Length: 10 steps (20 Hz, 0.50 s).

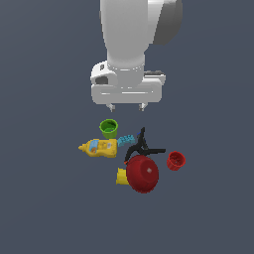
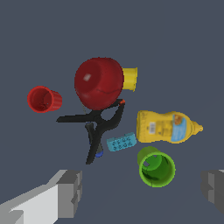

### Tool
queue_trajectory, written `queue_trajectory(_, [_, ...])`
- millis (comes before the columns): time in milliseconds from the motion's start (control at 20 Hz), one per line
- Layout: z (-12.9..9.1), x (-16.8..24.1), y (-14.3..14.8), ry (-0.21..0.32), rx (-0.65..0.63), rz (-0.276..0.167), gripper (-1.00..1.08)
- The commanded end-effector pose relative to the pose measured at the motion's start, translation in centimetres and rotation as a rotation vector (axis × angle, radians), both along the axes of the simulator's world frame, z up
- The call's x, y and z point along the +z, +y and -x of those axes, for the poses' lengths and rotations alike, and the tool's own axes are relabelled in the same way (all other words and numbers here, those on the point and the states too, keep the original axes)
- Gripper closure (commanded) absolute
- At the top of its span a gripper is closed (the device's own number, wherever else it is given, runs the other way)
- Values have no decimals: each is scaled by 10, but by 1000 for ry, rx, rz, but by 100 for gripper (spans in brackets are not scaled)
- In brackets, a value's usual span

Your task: Pick up a designated object from a clutter of objects.

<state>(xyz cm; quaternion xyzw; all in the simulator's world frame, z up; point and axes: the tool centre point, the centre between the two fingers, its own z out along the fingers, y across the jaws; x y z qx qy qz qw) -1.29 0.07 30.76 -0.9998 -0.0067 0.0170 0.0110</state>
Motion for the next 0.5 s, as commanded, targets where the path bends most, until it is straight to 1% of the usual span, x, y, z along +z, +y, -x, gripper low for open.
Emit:
queue_trajectory(0, [0,0,0,0,0,0,-92])
queue_trajectory(150, [-1,0,-5,-3,-7,1,-92])
queue_trajectory(450, [-4,3,-33,-17,-45,10,-92])
